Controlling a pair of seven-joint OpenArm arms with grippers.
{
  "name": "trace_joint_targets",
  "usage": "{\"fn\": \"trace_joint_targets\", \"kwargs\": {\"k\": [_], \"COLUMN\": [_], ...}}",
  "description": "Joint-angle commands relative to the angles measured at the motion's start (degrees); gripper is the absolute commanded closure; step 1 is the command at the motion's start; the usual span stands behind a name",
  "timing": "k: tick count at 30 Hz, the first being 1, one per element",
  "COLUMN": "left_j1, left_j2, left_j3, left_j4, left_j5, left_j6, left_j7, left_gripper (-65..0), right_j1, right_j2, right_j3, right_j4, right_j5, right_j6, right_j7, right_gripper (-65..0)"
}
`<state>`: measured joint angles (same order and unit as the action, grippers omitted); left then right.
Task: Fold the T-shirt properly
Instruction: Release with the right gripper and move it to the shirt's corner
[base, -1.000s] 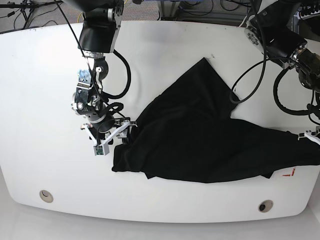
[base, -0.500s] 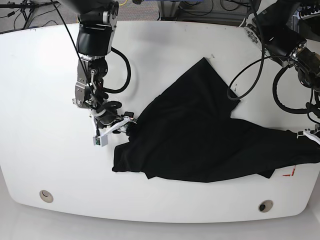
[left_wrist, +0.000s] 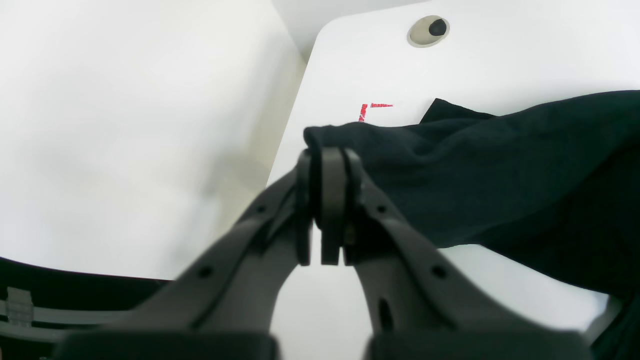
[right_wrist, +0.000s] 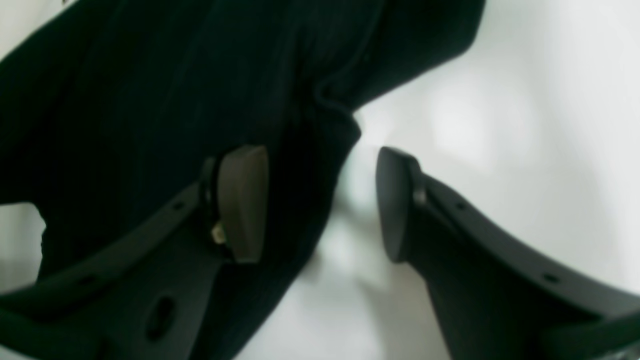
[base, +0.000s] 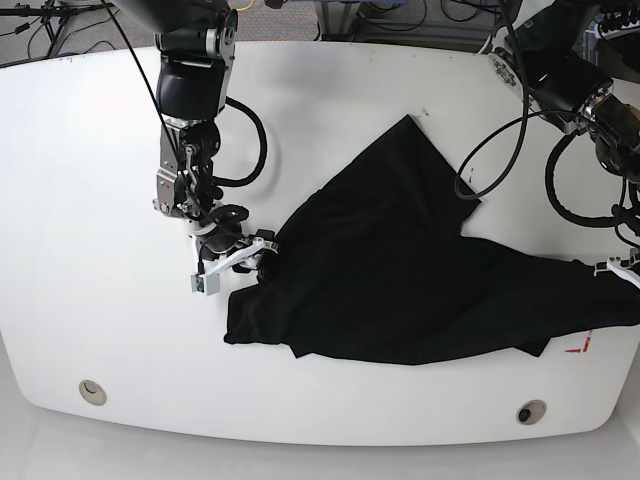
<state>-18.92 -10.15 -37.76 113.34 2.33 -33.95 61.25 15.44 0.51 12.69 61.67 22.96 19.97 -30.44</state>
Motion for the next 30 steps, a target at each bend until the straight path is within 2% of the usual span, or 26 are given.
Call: {"fn": "trace_joint_targets", "kwargs": {"k": [1,14,16,20,24,28,30], "left_j1": [-1.3,-1.3,-1.3,-1.3,-1.3,-1.3,-1.3], "left_j2": [-0.9,-0.8,-0.8,-0.8,-0.8,-0.8,-0.8], "left_j3": [0.1,0.1,0.1,0.1,0.1,0.1,0.1], "left_j4": [0.7,0.7,0.7,0.6,0.6,0.6,0.6], "left_j5": [-0.4,-0.4,-0.4,-0.4,-0.4,-0.4,-0.4], "left_j6": [0.1,0.1,0.1,0.1,0.1,0.1,0.1], "left_j7": [-1.5,-1.5,-1.5,-1.5,-1.5,-1.5,-1.5], "left_gripper": [0.0,0.0,0.0,0.0,0.0,0.0,0.0], "right_j1": [0.8,0.6,0.5,0.4,0.4,0.3,0.3], "right_j2": [-0.1,-2.1,-2.2,-2.2,-2.2,-2.1,-1.8], "right_j3": [-0.2,-0.3,-0.3,-0.3,-0.3,-0.3,-0.3], "right_j4": [-0.7,-1.1,-1.1,-1.1,-1.3,-1.0,-0.8], "right_j5": [-0.2,-0.2,-0.2,-0.2,-0.2,-0.2,-0.2], "right_j6": [-0.1,-0.1,-0.1,-0.1,0.0,0.0,0.0], "right_j7": [-0.1,0.0,0.0,0.0,-0.2,-0.7,-2.0], "right_gripper": [-33.8,-32.2,-28.9,-17.9,-11.3,-1.0,0.0]}}
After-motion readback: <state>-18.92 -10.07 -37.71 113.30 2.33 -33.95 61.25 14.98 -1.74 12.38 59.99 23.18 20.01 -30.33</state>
